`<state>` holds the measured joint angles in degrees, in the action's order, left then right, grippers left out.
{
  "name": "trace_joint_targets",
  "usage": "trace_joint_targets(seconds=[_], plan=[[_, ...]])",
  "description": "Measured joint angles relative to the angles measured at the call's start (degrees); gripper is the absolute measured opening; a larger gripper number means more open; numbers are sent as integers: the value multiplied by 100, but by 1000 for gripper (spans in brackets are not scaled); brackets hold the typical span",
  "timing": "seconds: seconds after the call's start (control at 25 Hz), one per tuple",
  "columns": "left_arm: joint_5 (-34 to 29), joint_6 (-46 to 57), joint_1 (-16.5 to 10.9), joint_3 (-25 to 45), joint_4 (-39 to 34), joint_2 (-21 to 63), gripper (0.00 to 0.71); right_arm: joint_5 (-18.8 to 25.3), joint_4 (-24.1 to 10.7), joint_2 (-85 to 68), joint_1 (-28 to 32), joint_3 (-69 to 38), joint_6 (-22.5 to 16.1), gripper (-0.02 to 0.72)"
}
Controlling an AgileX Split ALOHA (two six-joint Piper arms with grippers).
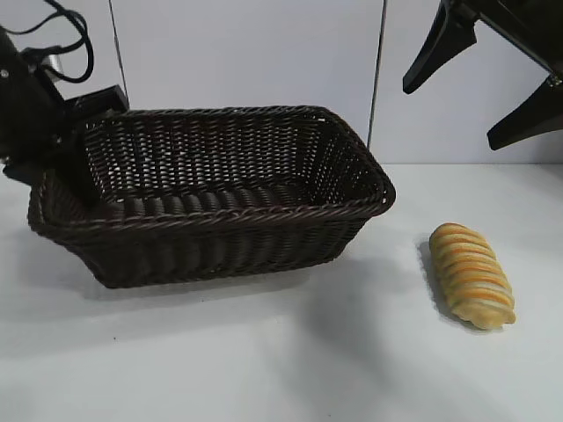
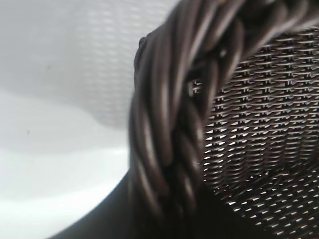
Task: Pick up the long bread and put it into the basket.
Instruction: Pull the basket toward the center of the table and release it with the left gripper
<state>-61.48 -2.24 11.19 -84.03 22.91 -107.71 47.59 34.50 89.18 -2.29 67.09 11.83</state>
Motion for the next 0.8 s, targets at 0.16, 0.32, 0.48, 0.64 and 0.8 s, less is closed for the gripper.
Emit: trace_joint_targets(seconds=[0.16,0.32,0.48,0.64,0.8], plan=[[5,-95,74,-7,-27,-309,98,0,0,0,0,0,0,694],[164,-159,328,-7,-3,-604,98,0,0,0,0,0,0,694],[375,-171,456,-7,50,-892,98,0,0,0,0,0,0,694],[520,-200,456,-7,74,-1022,98,0,0,0,0,0,0,694],[534,-225,456,-7,121,-1090,113,0,0,0,0,0,0,694]])
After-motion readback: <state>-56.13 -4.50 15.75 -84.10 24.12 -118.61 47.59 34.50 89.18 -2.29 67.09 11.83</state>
